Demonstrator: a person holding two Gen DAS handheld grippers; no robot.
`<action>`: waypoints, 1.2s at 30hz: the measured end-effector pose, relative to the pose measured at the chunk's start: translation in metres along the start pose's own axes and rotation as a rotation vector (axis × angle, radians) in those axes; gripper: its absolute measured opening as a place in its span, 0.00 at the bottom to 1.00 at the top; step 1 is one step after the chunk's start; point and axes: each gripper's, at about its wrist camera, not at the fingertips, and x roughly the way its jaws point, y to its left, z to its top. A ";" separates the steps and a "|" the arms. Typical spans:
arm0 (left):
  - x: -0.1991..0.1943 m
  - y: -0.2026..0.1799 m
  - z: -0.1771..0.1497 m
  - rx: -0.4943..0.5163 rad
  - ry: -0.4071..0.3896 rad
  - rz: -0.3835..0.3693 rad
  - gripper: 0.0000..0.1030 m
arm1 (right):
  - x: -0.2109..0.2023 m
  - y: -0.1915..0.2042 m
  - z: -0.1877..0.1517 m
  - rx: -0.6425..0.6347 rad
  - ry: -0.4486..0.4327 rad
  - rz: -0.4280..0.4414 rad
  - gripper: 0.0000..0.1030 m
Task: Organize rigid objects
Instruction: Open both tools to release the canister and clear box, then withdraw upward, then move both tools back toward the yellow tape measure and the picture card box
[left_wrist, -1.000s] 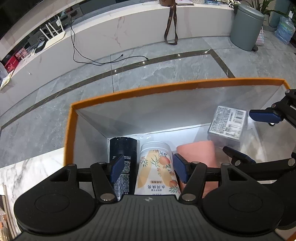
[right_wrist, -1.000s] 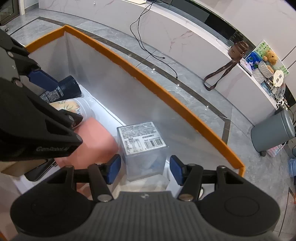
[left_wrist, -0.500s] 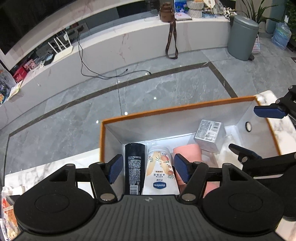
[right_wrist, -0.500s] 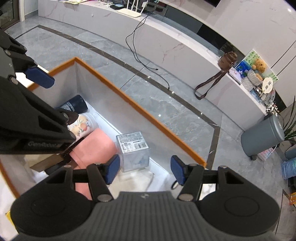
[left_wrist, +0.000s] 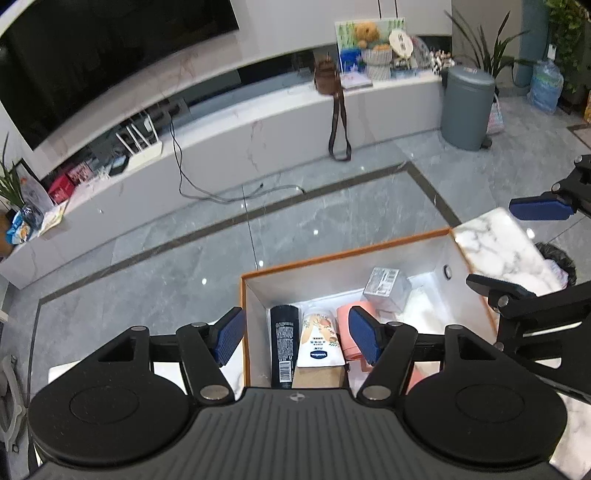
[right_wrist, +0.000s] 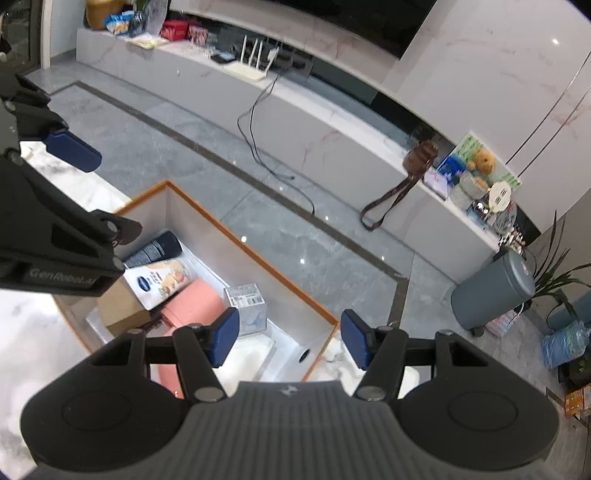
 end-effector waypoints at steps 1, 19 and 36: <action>-0.007 0.000 0.000 0.000 -0.008 0.000 0.74 | -0.010 -0.001 -0.001 -0.003 -0.011 -0.002 0.59; -0.128 -0.022 -0.041 0.009 -0.214 -0.043 0.75 | -0.147 0.003 -0.044 -0.072 -0.145 -0.004 0.62; -0.143 -0.033 -0.145 -0.061 -0.347 -0.150 0.84 | -0.187 0.025 -0.127 -0.060 -0.223 0.158 0.74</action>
